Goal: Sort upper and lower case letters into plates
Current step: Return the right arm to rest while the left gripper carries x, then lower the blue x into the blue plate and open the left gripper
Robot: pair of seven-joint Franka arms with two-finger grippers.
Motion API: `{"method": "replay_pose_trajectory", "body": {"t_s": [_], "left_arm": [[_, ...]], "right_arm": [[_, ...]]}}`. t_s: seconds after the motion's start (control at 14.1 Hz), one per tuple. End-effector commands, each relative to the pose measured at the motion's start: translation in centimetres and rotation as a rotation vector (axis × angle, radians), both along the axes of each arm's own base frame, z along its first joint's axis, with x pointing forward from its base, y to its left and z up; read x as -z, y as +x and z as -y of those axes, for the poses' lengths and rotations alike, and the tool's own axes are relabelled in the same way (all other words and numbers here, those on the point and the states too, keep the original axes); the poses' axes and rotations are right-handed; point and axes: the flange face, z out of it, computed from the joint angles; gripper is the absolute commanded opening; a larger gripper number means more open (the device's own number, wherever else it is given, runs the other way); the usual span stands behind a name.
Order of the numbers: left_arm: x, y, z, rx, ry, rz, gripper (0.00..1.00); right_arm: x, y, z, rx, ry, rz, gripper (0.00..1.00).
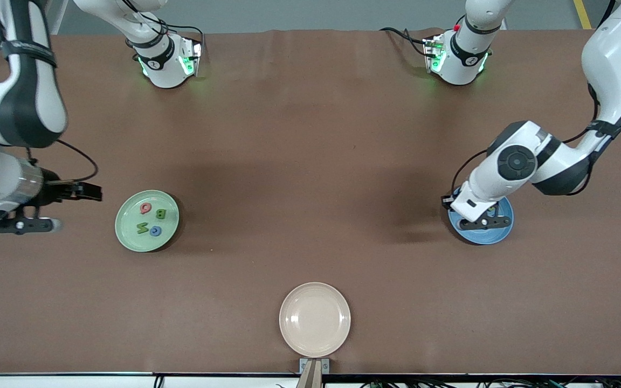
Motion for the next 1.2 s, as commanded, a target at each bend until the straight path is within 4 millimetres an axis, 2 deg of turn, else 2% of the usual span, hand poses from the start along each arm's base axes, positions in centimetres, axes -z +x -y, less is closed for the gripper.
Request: {"method": "replay_pose_trajectory", "body": {"t_s": [0.0, 0.07, 0.21, 0.35, 0.57, 0.78, 0.85, 0.92, 0.99, 1.06, 1.13], "left_arm": [[0.6, -0.5, -2.8, 0.062, 0.036, 0.001, 0.02], [0.8, -0.4, -3.3, 0.073, 0.03, 0.001, 0.02], [2.4, -0.2, -5.1, 0.079, 0.047, -0.002, 0.02], [3.5, -0.1, -5.5, 0.086, 0.033, 0.016, 0.03], [5.4, -0.2, -4.8, 0.088, 0.038, 0.004, 0.05], [6.0, -0.4, -4.4, 0.094, 0.044, -0.004, 0.06], [6.0, -0.4, -4.4, 0.095, 0.044, -0.004, 0.17], [5.9, -0.2, -4.4, 0.107, 0.045, -0.003, 0.44], [5.9, -0.2, -4.5, 0.097, 0.046, -0.003, 0.57], [5.8, -0.2, -4.5, 0.095, 0.05, -0.001, 0.93], [5.5, -0.1, -4.6, 0.085, 0.054, -0.001, 1.0]], "right_arm": [[-2.7, 0.0, 3.0, -0.001, 0.003, 0.004, 1.0], [-3.2, -0.1, 3.2, 0.005, 0.002, -0.001, 1.0], [-3.7, -0.1, 3.3, 0.008, 0.0, -0.001, 1.0], [-4.0, 0.0, 3.1, 0.014, -0.003, 0.007, 1.0], [-5.1, 0.4, 3.3, 0.014, -0.003, 0.027, 1.0], [-5.0, 0.5, 2.8, 0.004, -0.004, 0.027, 1.0], [-5.1, 0.6, 2.3, 0.001, -0.004, 0.027, 1.0], [-5.5, 0.4, 2.2, 0.005, 0.009, 0.031, 1.0], [-5.7, 0.3, 2.2, 0.004, 0.015, 0.031, 1.0], [-5.9, -0.1, 2.2, 0.007, 0.015, 0.015, 1.0], [-6.3, -0.7, 2.1, 0.005, 0.012, -0.009, 1.0]]}}
